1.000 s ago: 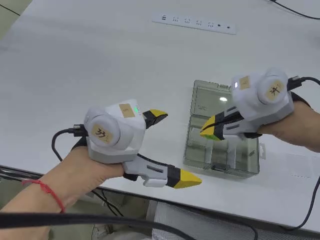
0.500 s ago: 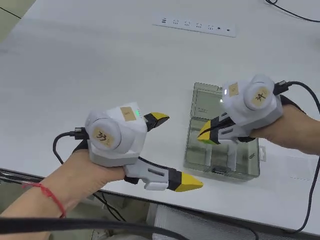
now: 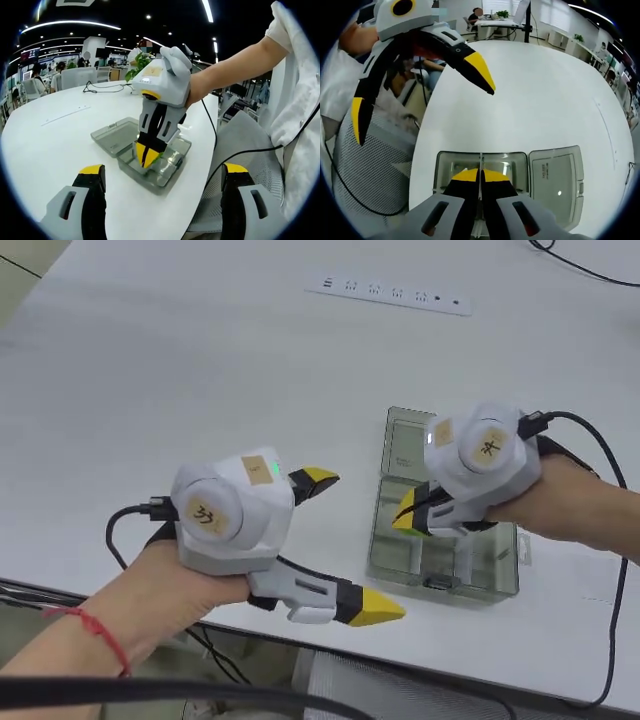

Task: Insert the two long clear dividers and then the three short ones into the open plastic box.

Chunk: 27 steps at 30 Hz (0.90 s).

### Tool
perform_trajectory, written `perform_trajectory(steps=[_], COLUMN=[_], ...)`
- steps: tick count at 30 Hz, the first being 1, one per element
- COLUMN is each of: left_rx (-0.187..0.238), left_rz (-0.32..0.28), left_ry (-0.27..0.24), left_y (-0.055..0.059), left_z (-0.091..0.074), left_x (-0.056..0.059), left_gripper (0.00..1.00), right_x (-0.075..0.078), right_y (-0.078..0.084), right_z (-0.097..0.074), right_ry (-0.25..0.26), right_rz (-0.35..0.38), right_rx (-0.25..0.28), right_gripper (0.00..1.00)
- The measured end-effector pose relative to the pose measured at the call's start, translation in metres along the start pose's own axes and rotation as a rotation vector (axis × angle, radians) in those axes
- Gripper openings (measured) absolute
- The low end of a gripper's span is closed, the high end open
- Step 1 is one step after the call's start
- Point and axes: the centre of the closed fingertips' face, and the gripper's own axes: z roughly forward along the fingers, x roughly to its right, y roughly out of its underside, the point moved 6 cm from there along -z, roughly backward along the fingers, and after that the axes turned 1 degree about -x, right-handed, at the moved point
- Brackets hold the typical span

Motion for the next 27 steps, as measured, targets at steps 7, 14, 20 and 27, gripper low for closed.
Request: perform_trajectory(steps=[7,14,20,27], left_rx=[0.000,0.001,-0.004,-0.001], left_rz=[0.002,0.006,0.009,0.013], left_ry=[0.003,0.002,0.004,0.009], left_y=[-0.001,-0.003,-0.003,-0.005], left_z=[0.001,0.000,-0.001,-0.001], left_x=[0.000,0.001,0.002,0.006], left_gripper=[0.98,0.98,0.98,0.98], right_x=[0.000,-0.001,0.002,0.001], right_y=[0.001,-0.001,-0.005,-0.004], right_z=[-0.001,-0.009,-0.029,-0.058], right_ry=[0.007,0.019,0.050,0.085], right_rz=[0.015,0.050,0.107,0.171], right_rx=[0.006,0.034,0.114,0.216], right_gripper=[0.03,0.03,0.06,0.14])
